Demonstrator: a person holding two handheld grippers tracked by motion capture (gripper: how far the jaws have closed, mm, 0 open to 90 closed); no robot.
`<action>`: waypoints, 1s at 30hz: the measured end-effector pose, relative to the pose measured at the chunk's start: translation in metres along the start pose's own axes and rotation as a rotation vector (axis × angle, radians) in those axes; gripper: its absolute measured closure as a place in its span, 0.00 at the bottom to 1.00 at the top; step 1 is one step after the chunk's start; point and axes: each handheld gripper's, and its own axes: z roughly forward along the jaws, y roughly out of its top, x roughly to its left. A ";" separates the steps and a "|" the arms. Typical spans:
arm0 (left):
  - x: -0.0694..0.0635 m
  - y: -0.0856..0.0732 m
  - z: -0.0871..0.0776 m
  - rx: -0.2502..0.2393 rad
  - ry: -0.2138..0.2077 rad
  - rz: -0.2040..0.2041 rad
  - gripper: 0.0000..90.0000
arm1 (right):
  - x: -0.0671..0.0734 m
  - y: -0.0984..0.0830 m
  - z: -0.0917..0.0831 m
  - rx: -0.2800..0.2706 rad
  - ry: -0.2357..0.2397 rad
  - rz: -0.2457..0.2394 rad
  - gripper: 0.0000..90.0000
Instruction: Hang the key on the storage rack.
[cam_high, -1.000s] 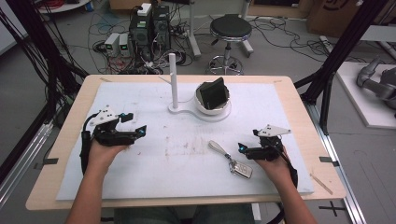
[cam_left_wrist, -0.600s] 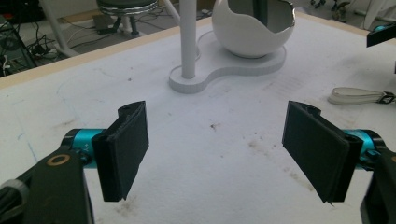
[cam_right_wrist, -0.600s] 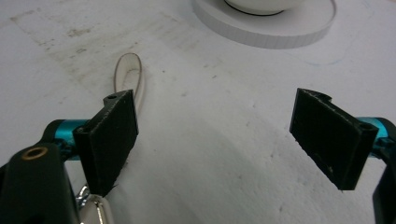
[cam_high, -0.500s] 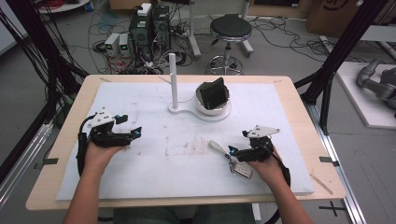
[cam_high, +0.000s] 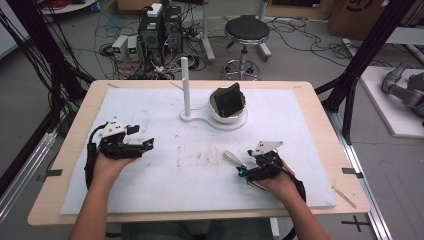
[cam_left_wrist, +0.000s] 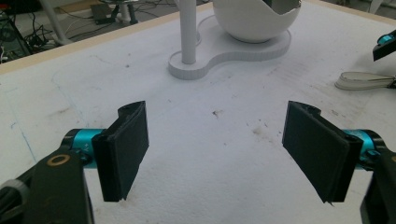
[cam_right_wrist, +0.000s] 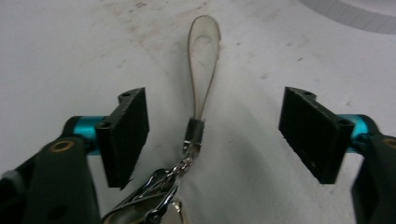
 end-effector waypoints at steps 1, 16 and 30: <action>0.000 0.000 0.000 0.001 0.000 0.001 0.25 | 0.001 0.000 0.000 0.010 0.007 0.001 0.33; 0.003 -0.002 -0.004 0.000 0.015 -0.002 0.25 | 0.009 -0.001 -0.002 0.075 0.079 0.004 0.92; 0.008 0.001 -0.013 -0.034 0.032 -0.016 0.25 | 0.005 0.012 -0.015 -0.094 0.076 0.054 0.92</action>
